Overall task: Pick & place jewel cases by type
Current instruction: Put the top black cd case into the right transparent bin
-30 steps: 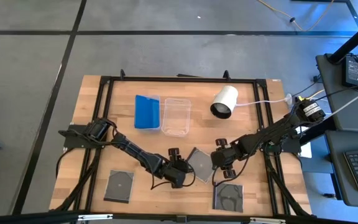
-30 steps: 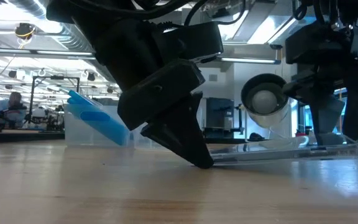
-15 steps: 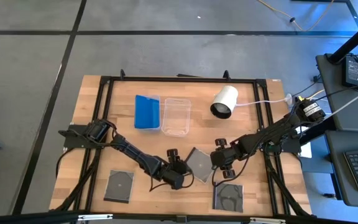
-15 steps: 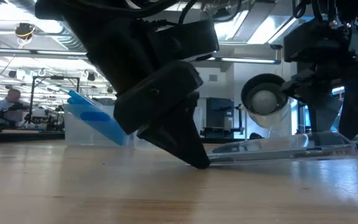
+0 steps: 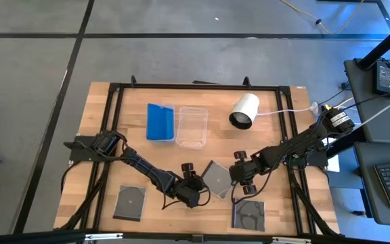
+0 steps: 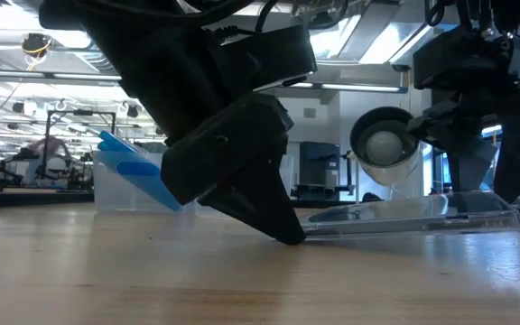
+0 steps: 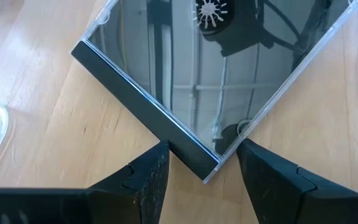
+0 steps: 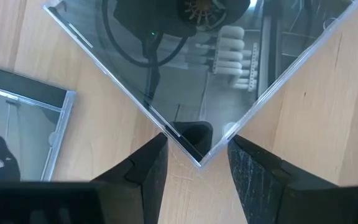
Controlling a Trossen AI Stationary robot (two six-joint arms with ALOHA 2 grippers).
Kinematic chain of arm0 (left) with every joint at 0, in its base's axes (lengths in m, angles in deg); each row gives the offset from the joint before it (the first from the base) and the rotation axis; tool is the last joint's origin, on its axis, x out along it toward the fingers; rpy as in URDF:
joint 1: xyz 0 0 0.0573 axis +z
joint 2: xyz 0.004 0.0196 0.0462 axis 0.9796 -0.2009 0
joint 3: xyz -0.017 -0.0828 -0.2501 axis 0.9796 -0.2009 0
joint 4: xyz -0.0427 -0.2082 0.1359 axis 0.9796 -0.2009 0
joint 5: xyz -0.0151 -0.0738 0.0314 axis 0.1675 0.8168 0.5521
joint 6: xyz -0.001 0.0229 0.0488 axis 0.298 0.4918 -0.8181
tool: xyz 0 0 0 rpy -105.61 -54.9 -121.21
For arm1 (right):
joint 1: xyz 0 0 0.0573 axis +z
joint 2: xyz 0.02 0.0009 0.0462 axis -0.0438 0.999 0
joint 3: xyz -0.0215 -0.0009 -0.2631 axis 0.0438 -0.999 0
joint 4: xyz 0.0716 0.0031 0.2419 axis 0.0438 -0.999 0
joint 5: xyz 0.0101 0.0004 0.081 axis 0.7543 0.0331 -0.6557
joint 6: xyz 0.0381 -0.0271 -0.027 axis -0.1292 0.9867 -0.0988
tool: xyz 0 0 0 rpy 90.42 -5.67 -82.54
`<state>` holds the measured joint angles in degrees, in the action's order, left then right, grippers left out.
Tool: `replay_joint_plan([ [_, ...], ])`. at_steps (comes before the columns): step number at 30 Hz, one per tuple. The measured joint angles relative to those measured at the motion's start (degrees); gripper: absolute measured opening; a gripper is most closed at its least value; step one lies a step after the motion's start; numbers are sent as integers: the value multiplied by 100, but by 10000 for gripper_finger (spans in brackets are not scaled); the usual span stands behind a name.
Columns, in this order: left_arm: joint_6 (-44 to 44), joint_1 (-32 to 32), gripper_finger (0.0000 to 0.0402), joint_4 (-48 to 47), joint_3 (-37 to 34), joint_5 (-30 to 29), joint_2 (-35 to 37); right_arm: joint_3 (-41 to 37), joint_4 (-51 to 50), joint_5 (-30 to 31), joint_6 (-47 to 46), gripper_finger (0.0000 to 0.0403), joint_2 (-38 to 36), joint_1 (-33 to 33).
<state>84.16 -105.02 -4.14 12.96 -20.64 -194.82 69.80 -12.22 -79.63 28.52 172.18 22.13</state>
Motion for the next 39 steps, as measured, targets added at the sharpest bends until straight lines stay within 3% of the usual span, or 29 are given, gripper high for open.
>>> replay_joint_plan([
  [7,11,2,187,39,-2,-2,43,0,-1,-47,-17,167,0,0],
  [17,25,-35,186,-1,-9,48,205,11,318,-784,-8,167,0,7],
  [29,173,-79,186,-25,-7,39,213,9,634,-1019,18,167,0,11],
  [36,189,-81,186,-25,-7,24,216,9,1180,-1426,145,167,-11,24],
  [39,192,-82,186,-11,-7,1,216,30,1676,-1330,181,167,-22,13],
])
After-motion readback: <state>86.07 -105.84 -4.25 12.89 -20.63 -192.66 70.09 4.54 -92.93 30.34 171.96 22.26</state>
